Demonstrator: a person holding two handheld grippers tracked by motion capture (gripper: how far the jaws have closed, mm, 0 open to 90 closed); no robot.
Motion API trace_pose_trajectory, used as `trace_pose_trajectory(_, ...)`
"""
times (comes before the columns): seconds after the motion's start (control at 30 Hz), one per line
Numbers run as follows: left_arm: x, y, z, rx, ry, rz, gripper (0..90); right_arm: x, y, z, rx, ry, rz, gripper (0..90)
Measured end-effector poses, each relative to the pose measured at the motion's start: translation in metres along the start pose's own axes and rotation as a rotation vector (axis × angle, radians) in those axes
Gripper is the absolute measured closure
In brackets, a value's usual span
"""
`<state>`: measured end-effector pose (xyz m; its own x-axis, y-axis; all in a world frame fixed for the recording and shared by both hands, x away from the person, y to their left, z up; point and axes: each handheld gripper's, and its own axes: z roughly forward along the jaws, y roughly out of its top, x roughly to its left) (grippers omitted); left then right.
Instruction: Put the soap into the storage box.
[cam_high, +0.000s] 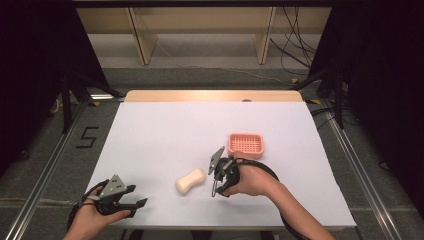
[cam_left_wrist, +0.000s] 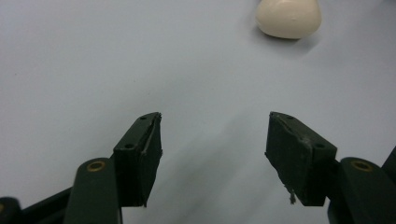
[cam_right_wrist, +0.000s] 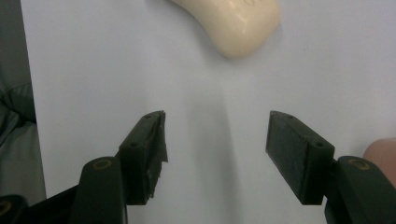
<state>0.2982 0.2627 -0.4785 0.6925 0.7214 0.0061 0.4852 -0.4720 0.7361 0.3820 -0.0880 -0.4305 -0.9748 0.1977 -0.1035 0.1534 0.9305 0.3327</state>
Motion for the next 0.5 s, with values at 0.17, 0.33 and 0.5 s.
trace_pose_trajectory(0.17, 0.002, 0.001, 0.000, -0.001, 0.000, 0.027, 35.5, -0.002, 0.007, 0.002, 0.012, 0.002, -0.021, 38.2)
trace_pose_trajectory(0.33, -0.001, 0.000, 0.001, 0.001, -0.005, -0.015, 35.5, -0.005, 0.014, 0.002, 0.040, -0.001, -0.018, 37.6)
trace_pose_trajectory(0.5, -0.001, 0.000, 0.001, 0.002, -0.007, -0.015, 35.5, -0.006, 0.021, 0.006, 0.045, 0.004, -0.018, 36.9)
